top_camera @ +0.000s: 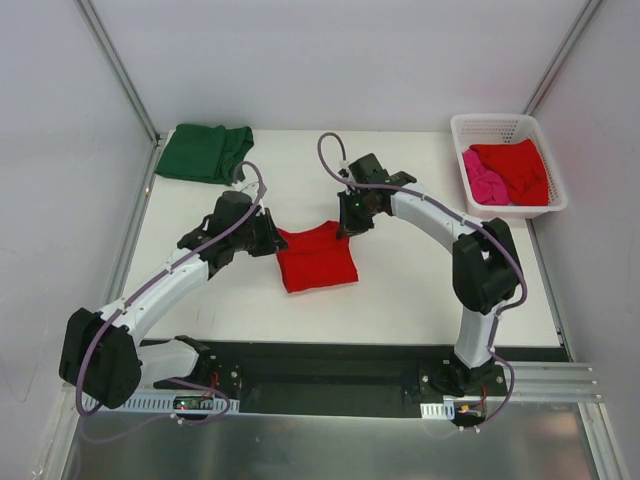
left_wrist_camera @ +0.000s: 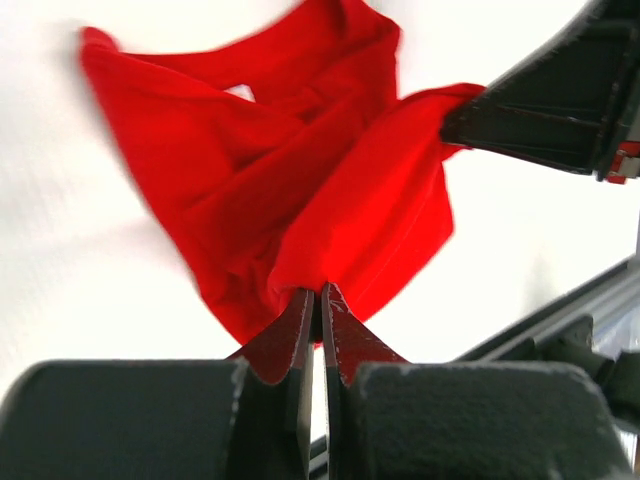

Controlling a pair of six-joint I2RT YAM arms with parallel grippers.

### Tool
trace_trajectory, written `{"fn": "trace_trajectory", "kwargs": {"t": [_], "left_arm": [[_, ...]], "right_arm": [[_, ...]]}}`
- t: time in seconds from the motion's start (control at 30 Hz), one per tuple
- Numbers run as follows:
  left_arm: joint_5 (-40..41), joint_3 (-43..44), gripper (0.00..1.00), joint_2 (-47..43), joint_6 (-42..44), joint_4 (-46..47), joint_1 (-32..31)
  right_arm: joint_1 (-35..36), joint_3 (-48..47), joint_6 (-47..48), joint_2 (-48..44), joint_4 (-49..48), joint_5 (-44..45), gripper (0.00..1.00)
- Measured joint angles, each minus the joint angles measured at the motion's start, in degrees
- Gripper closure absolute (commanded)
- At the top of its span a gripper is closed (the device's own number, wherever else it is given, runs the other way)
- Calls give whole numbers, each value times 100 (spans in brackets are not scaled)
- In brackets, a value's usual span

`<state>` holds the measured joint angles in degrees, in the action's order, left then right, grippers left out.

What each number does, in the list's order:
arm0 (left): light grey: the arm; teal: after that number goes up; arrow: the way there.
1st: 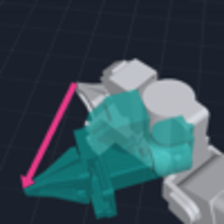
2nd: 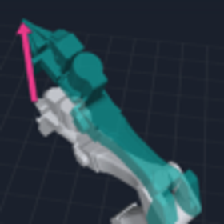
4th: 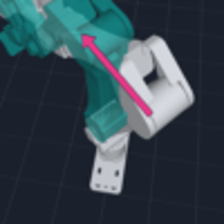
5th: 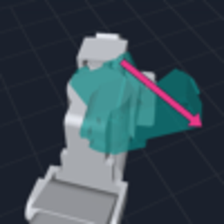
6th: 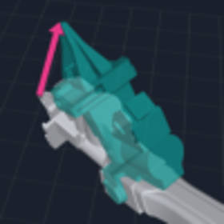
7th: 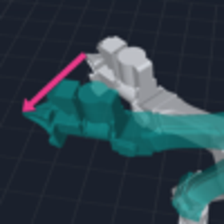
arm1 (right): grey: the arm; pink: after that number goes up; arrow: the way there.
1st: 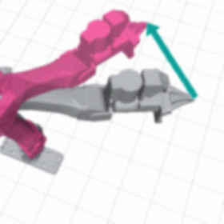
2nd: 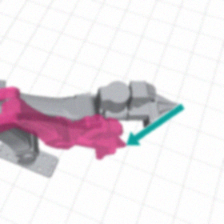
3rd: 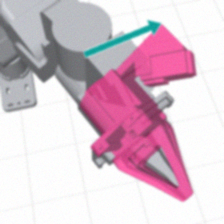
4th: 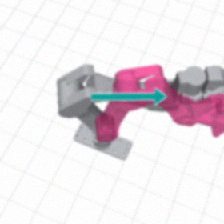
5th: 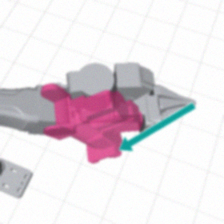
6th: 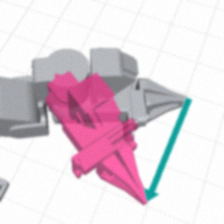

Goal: Fold and stack the t-shirts
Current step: Fold the tshirt

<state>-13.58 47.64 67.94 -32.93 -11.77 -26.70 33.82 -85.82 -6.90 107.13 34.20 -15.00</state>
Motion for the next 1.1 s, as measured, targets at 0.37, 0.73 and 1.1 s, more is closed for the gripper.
{"fn": "trace_trajectory", "kwargs": {"t": [0.37,0.73,1.1], "left_arm": [[-61,-197,100,627,81,638,354],[-96,-433,100,1043,83,1202,507],[-81,-538,1,1285,155,1292,883]], "right_arm": [[-339,-107,0,507,-420,-404,99],[-487,-188,0,907,-669,-632,70],[-743,-575,144,1349,-844,-201,57]]}}
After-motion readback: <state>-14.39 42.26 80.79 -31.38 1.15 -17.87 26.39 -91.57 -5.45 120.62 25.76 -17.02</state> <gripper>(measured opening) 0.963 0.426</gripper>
